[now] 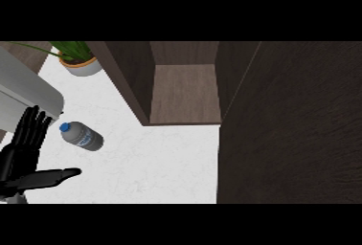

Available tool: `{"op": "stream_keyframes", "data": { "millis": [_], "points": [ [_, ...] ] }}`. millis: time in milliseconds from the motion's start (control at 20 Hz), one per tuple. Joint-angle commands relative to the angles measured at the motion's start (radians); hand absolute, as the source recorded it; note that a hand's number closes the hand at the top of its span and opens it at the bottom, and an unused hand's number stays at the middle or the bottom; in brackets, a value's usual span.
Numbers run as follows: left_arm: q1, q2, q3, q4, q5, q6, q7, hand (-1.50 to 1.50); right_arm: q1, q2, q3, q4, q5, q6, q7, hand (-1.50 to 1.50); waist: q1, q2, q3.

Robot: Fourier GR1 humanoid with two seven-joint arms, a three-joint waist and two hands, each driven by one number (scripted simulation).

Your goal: Pick up the bottled water, place it into the cabinet and close the cabinet

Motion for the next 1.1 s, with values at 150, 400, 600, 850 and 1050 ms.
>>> {"op": "stream_keyframes", "data": {
  "millis": [150, 400, 600, 850, 1050],
  "points": [
    [-0.111, 0.025, 0.061, 0.363, -0.039, 0.01, -0.218, -1.5, 0.104, -0.032, -0.042, -0.107, -0.051, 0.054, -0.042, -1.5, -0.008, 0.002, -0.001],
    [-0.195, 0.016, 0.064, 0.582, -0.081, 0.042, -0.369, -1.5, 0.121, -0.021, -0.025, -0.164, -0.073, 0.024, -0.01, -1.5, -0.008, 0.005, -0.002],
    [-0.203, 0.08, 0.095, 0.718, -0.069, -0.021, -0.444, -1.5, 0.2, -0.049, -0.021, -0.191, -0.071, 0.068, -0.044, -1.5, -0.01, 0.003, -0.001],
    [-0.308, 0.095, 0.077, 0.905, -0.073, -0.113, -0.503, -1.5, 0.23, -0.027, 0.027, -0.168, -0.011, 0.067, -0.091, -1.5, -0.017, 0.005, -0.002],
    [-0.33, 0.078, 0.057, 0.998, -0.094, -0.157, -0.58, -1.5, 0.231, -0.051, -0.016, -0.17, -0.063, 0.076, -0.085, -1.5, -0.011, 0.006, -0.002]
  ]
}}
